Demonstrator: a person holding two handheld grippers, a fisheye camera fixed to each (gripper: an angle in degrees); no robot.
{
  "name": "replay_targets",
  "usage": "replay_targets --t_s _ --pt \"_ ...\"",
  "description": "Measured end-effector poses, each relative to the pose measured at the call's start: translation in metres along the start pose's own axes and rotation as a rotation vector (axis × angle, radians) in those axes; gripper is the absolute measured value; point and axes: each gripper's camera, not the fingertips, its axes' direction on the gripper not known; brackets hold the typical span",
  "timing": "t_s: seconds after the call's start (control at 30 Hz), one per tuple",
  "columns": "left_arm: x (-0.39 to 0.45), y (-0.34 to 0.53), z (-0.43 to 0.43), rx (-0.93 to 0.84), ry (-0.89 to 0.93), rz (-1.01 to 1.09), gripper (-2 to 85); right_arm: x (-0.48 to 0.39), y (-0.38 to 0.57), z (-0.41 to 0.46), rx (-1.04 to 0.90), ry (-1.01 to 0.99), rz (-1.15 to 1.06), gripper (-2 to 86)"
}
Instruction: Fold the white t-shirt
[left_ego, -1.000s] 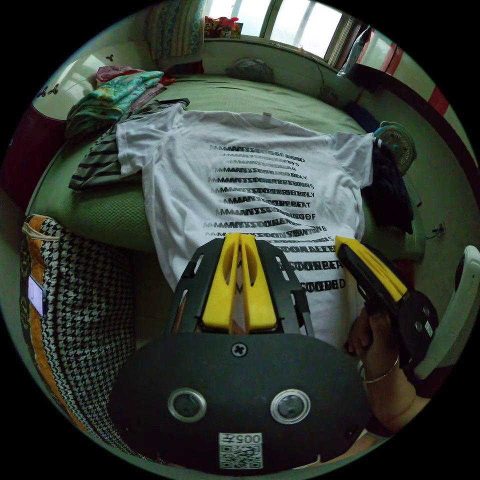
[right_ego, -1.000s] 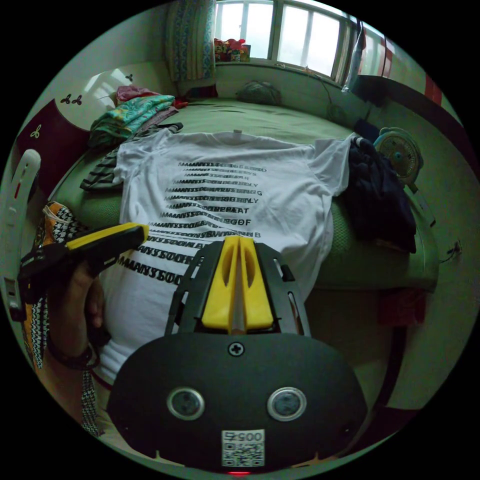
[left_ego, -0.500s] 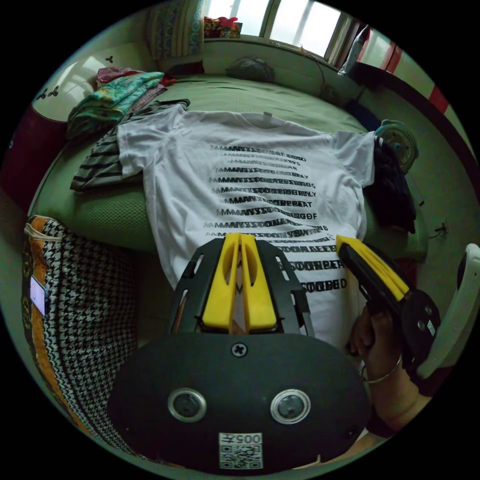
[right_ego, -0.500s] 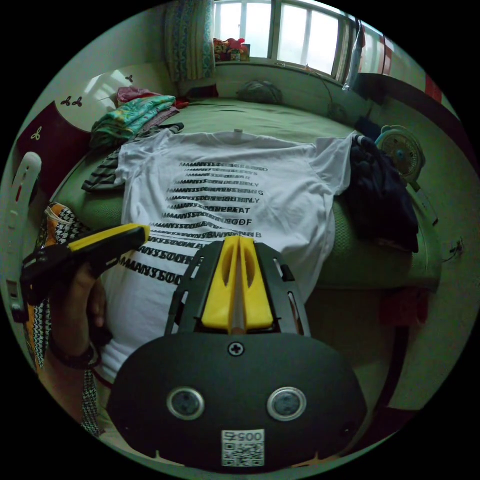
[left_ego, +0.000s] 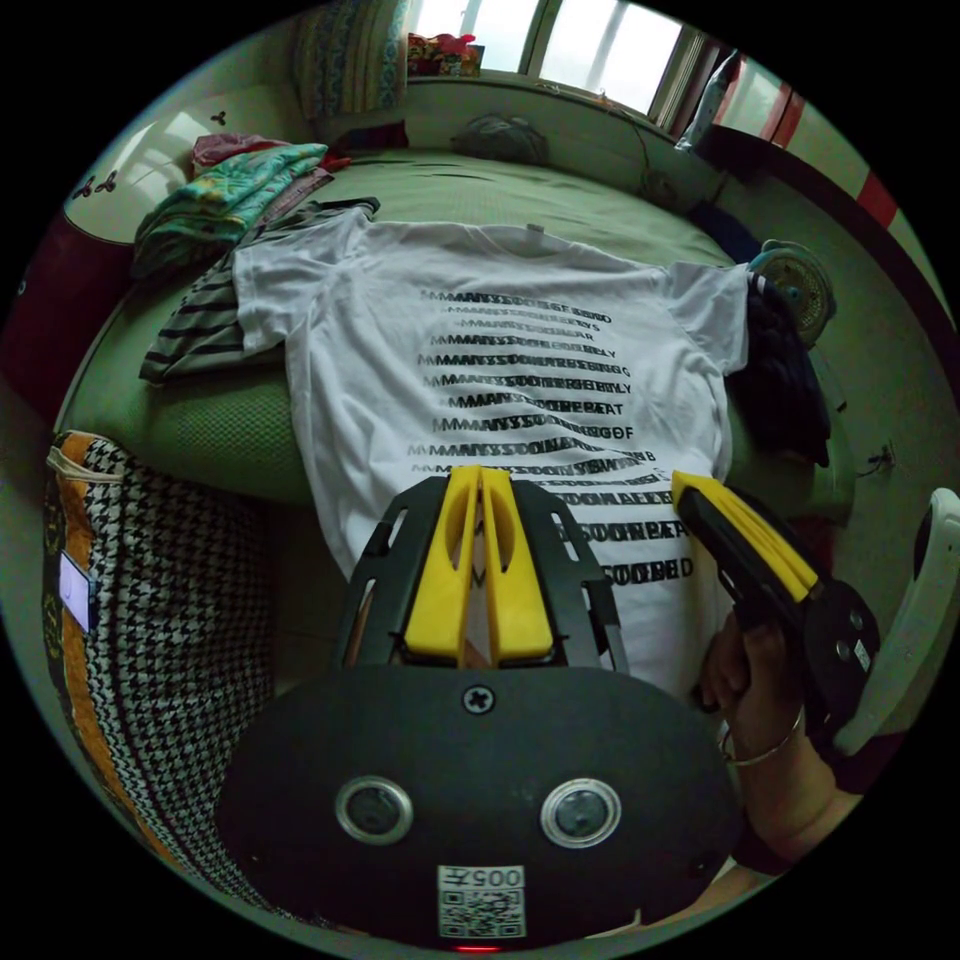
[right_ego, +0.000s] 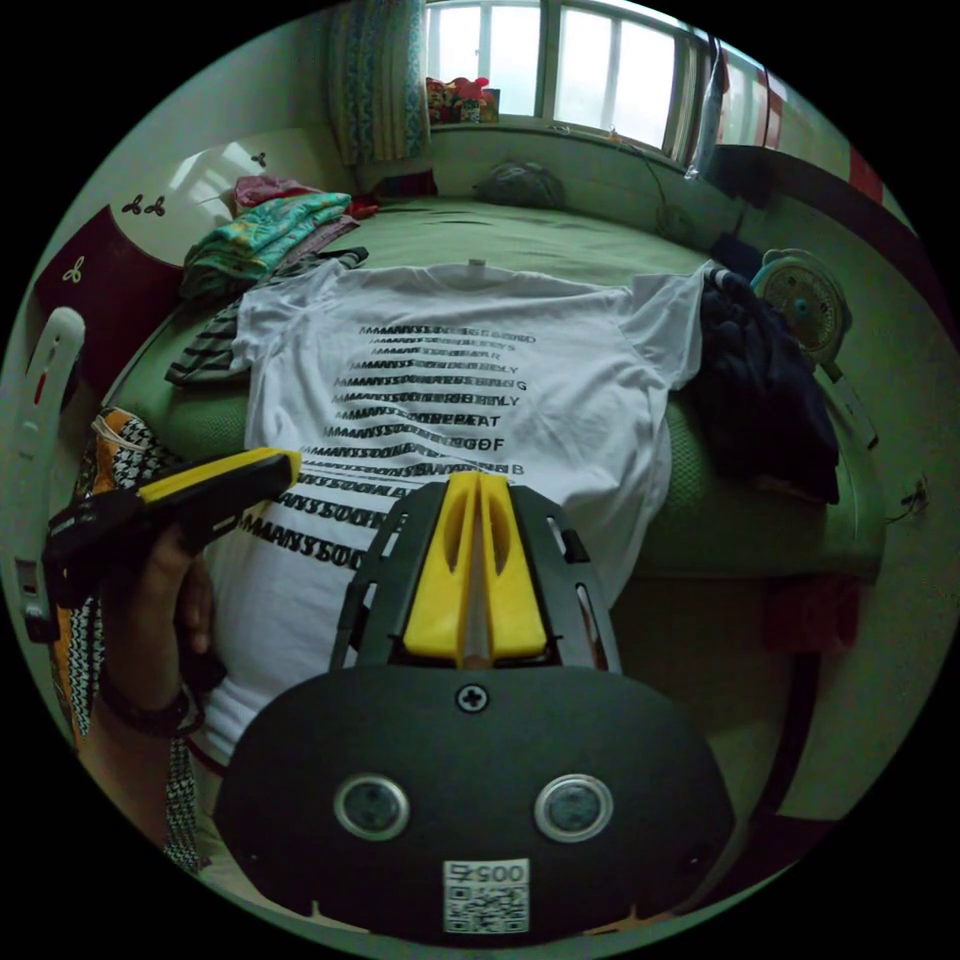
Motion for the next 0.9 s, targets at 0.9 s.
replay_targets --t_s 0.9 --pt "-0.013 0.0 0.002 -0.001 0.009 -0.004 -0.7 -0.01 -0.015 -0.014 -0.003 0.017 -0.01 -0.9"
